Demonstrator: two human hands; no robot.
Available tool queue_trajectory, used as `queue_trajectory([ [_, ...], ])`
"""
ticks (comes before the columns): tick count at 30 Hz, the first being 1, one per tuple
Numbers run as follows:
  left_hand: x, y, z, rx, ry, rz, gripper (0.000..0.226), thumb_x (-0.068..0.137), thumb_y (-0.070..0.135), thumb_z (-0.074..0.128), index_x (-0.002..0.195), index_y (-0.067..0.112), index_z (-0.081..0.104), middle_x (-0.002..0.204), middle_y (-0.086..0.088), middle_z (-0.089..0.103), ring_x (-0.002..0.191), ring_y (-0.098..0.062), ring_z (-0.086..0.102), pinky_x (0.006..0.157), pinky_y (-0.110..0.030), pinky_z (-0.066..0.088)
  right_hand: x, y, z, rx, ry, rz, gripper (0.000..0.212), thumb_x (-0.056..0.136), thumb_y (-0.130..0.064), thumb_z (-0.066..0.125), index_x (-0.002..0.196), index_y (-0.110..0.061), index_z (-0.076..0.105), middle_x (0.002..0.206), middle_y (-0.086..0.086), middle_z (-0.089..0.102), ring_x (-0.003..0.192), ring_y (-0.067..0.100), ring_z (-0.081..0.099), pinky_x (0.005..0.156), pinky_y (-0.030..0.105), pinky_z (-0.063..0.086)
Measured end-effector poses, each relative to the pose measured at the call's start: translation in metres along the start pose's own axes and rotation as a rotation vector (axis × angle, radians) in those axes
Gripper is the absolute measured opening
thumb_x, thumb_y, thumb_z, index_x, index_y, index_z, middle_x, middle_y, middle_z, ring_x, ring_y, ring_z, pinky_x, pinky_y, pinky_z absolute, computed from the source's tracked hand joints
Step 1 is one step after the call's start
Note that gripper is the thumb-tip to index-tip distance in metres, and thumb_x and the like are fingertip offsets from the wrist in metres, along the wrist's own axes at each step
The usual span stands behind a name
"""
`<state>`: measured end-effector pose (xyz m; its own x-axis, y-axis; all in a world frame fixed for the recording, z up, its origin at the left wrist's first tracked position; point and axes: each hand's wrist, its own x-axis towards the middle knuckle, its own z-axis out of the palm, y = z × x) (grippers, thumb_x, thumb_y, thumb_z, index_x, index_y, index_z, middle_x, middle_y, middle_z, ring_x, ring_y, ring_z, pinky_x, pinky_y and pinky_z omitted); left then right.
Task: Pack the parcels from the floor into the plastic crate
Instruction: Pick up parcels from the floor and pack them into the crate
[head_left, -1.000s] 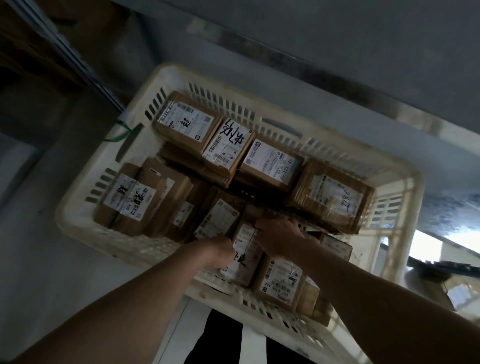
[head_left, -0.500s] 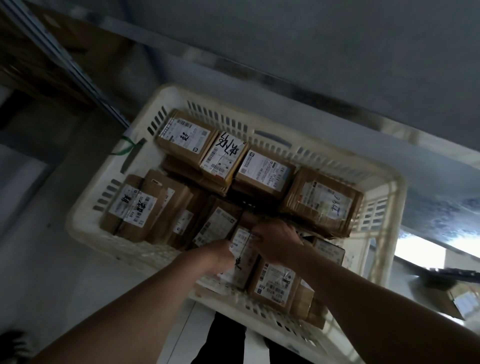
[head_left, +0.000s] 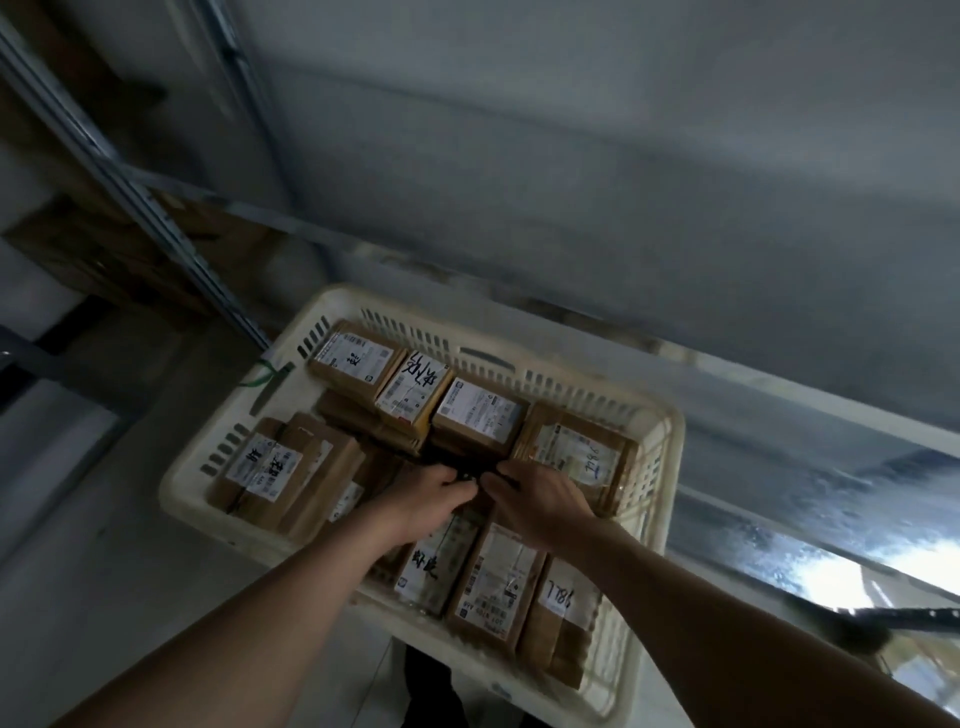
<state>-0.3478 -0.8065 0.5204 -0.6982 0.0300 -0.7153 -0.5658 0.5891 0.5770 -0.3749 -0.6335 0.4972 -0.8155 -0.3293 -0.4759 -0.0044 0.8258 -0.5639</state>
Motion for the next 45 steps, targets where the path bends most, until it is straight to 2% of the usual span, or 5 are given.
queue_trajectory([
  [9,-0.043,0.067,0.025,0.007,0.052,0.128,0.058,0.097,0.056,0.043,0.14,0.018,0.05,0.14,-0.002,0.053,0.127,-0.021,0.05,0.104,-0.036,0.04,-0.064,0.026,-0.06,0.154,0.136,-0.017,0.052,0.086,-0.07,0.027,0.096,-0.034,0.063,0.104,0.001,0.069,0.096,0.021,0.062,0.086,0.039,0.051],
  [13,-0.062,0.093,0.034,-0.051,0.062,0.236,0.065,0.096,0.063,0.034,0.145,0.022,0.043,0.151,-0.002,0.043,0.138,-0.022,0.039,0.111,-0.038,0.032,-0.093,0.035,-0.076,0.357,0.299,0.008,0.055,0.101,-0.061,0.028,0.135,-0.03,0.058,0.136,0.003,0.062,0.123,0.023,0.057,0.102,0.036,0.045],
  [18,-0.08,0.115,0.044,-0.094,0.034,0.341,0.066,0.095,0.063,0.028,0.149,0.026,0.036,0.155,0.002,0.036,0.142,-0.022,0.033,0.112,-0.04,0.03,-0.137,0.041,-0.092,0.508,0.492,0.095,0.048,0.103,-0.055,0.027,0.125,-0.029,0.061,0.125,0.005,0.066,0.096,0.012,0.056,0.072,0.019,0.043],
  [32,-0.103,0.157,0.12,-0.073,-0.169,0.444,0.086,0.086,0.077,0.031,0.147,0.018,0.042,0.152,-0.007,0.04,0.14,-0.027,0.036,0.116,-0.049,0.027,-0.253,0.106,-0.081,0.572,0.86,0.388,0.054,0.105,-0.049,0.03,0.142,-0.016,0.051,0.145,0.011,0.054,0.133,0.029,0.049,0.107,0.036,0.036],
  [45,-0.122,0.232,0.287,0.102,-0.289,0.537,0.064,0.099,0.052,0.029,0.145,0.011,0.045,0.151,-0.006,0.042,0.14,-0.023,0.038,0.108,-0.037,0.03,-0.374,0.233,-0.09,0.649,0.995,0.536,0.045,0.107,-0.042,0.03,0.124,-0.014,0.062,0.121,0.009,0.064,0.112,0.026,0.056,0.087,0.03,0.038],
])
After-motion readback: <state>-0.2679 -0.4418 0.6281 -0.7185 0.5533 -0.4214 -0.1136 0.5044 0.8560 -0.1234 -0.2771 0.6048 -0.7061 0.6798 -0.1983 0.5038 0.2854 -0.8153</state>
